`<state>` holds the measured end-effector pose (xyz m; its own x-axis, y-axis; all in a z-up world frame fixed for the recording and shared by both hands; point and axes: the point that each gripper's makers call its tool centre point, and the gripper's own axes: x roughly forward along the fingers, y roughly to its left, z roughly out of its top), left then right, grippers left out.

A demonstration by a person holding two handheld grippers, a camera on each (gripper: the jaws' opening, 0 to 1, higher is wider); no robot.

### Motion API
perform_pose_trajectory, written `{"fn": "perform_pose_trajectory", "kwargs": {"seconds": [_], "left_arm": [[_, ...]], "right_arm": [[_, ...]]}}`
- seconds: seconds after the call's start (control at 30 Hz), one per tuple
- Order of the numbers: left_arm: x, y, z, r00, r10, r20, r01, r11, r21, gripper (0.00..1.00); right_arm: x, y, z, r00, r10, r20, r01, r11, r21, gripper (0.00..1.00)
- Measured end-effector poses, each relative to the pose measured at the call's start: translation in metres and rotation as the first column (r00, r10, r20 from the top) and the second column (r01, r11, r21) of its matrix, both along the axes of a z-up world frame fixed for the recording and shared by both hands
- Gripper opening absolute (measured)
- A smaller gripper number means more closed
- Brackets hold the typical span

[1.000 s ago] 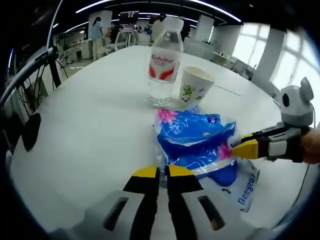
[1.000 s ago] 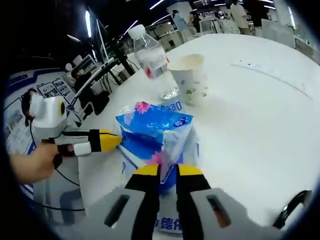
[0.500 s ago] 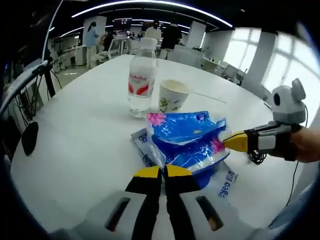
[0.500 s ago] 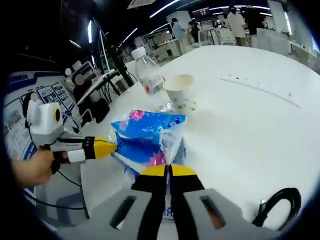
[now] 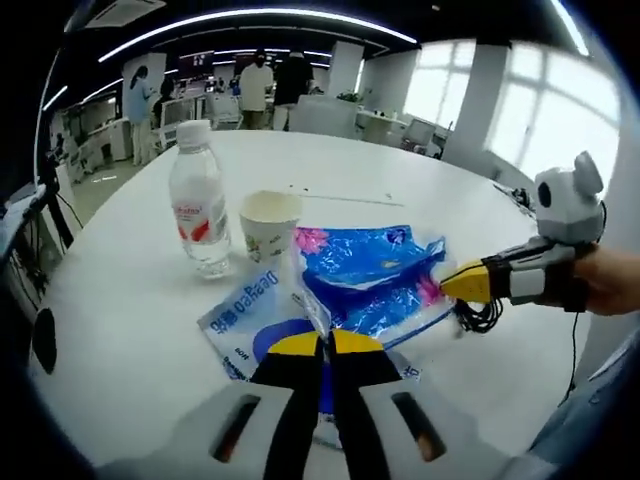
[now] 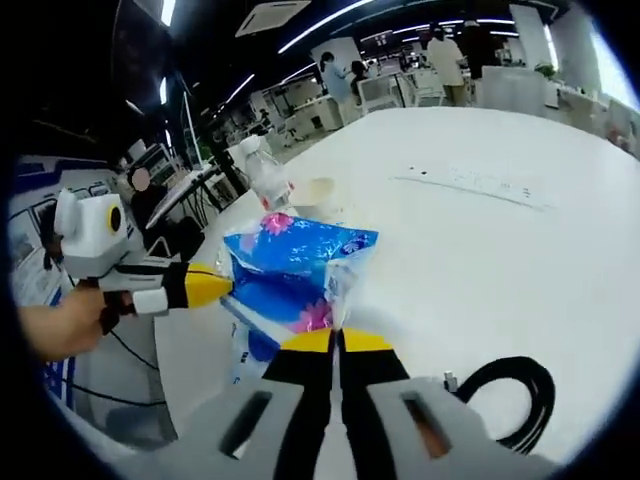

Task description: Arrange the tabletop items into an orderly group along one side of the table until the central work area is clear of visible clutter.

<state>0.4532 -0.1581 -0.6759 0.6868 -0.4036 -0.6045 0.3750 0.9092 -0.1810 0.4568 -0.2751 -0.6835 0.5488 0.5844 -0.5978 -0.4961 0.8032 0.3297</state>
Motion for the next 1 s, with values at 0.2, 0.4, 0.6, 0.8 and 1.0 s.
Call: {"fn": "perform_pose_trajectory", "kwargs": {"seconds": [0.2, 0.4, 0.6, 0.8, 1.0], "left_arm": [[0.007, -0.030, 0.004, 0.996, -0.088, 0.009, 0.087, 0.996, 0.006, 0.00], [0.019, -0.066, 0.009, 0.986, -0.165, 0.018, 0.165, 0.986, -0.001, 0.00], [0.027, -0.098, 0.008, 0.970, -0.244, 0.011, 0.244, 0.970, 0.009, 0.00], [0.041, -0.127, 0.004, 0.957, -0.290, -0.008, 0.290, 0.957, 0.006, 0.00], [0.055, -0.162, 0.004, 0.935, -0.355, -0.007, 0.355, 0.934, 0.023, 0.00]], "right_arm": [[0.005, -0.030, 0.010, 0.998, -0.055, 0.015, 0.055, 0.998, -0.001, 0.00], [0.008, -0.066, 0.013, 0.991, -0.130, 0.023, 0.130, 0.992, -0.005, 0.00], [0.015, -0.096, 0.015, 0.981, -0.191, 0.030, 0.191, 0.982, -0.007, 0.00], [0.024, -0.124, 0.016, 0.969, -0.243, 0.041, 0.244, 0.970, -0.011, 0.00], [0.038, -0.159, 0.016, 0.950, -0.307, 0.052, 0.308, 0.951, -0.017, 0.00]]}}
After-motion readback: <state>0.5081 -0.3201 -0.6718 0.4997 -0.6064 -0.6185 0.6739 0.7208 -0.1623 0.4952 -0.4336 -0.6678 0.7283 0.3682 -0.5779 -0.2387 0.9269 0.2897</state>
